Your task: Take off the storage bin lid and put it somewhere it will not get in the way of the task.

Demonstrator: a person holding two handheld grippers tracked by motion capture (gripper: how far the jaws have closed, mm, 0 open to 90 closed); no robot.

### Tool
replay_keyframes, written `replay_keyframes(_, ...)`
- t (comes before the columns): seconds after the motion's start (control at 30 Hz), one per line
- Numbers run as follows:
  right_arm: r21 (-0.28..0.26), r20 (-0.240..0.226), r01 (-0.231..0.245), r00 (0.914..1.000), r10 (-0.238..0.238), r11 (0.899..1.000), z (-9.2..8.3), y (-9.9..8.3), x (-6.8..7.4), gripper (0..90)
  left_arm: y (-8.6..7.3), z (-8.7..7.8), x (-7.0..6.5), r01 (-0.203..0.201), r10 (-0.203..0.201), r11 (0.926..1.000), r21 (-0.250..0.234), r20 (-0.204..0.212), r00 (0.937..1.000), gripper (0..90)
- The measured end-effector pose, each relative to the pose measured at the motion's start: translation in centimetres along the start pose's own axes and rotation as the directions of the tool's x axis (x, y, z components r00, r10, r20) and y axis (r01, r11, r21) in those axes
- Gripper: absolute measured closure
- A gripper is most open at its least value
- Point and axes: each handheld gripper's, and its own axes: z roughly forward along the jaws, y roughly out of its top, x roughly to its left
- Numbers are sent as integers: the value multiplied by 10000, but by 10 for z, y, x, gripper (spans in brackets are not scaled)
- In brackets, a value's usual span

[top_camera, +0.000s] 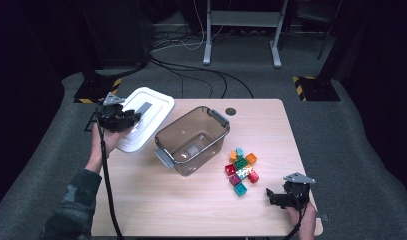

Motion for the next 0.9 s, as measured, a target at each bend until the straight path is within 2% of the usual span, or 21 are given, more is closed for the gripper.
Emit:
replay_keyframes(0.1,4,1,8,10000,-8,10000,0,0,0,4,-10,-1,13,362,-362,9993,-1,-237,9991,664)
replay_keyframes(0.2,2,2,-5,10000,5,10000,0,0,0,4,-16,-1,19,468,-465,9989,97,-330,9984,664)
replay_keyframes(0.23,3,1,6,10000,-6,10000,0,0,0,4,-22,1,24,686,-681,9976,94,-435,9967,664)
replay_keyframes(0.33,1,2,-7,10000,7,10000,0,0,0,4,-28,2,30,819,-809,9965,166,-524,9953,664)
replay_keyframes(0.37,3,3,-10,10000,10,10000,0,0,0,4,-34,4,34,972,-958,9950,214,-603,9936,664)
replay_keyframes(0.6,2,13,-9,10000,9,10000,0,0,0,3,-53,10,46,1382,-1351,9896,391,-723,9882,664)
replay_keyframes(0.63,13,21,49,10000,-49,10000,0,0,0,4,-61,14,48,1534,-1501,9875,373,-799,9854,664)
replay_keyframes(0.67,13,21,49,10000,-49,10000,0,0,0,4,-61,14,48,1534,-1501,9875,373,-799,9854,664)
replay_keyframes(0.77,-2,11,-10,10000,10,10000,0,0,0,4,-75,19,54,1735,-1686,9832,563,-823,9822,664)
replay_keyframes(0.87,1,9,-8,10000,8,10000,0,0,0,4,-84,23,56,1860,-1806,9807,601,-844,9799,664)
replay_keyframes(0.9,1,9,2,10000,-2,10000,0,0,0,4,-91,27,58,2010,-1950,9773,667,-871,9769,664)
